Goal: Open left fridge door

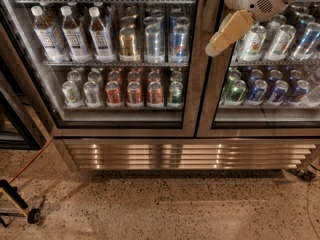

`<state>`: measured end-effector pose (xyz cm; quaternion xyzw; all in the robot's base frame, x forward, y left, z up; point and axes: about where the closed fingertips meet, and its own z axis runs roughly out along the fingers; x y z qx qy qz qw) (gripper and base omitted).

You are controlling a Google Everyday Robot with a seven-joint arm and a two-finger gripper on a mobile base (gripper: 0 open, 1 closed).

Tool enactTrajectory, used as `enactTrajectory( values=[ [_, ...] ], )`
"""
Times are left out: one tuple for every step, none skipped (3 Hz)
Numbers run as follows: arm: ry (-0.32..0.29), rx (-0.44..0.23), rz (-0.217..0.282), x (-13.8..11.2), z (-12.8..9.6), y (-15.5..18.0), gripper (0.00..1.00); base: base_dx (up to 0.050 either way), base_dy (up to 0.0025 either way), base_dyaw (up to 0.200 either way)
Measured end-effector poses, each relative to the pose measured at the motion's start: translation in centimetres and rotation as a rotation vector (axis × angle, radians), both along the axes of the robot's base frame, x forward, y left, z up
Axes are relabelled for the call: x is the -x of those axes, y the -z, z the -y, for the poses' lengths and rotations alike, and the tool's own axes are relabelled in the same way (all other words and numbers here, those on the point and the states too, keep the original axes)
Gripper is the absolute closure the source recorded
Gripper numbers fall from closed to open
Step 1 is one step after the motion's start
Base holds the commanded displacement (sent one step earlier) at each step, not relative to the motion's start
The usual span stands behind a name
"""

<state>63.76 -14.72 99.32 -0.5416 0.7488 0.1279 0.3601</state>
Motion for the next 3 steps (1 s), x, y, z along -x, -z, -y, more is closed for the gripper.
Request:
enactTrajectory(
  values=[
    [0.000,0.001,0.000,-0.1,0.0,0.0,0.00,0.000,0.00000,0.000],
    [0.005,-0.016,0.036,-1.8,-0.3,-0.9,0.00,0.000,0.00000,0.000],
    [0.005,-0.027,0.046,-3.1,-0.8,-1.1,0.00,0.000,0.00000,0.000]
  ],
)
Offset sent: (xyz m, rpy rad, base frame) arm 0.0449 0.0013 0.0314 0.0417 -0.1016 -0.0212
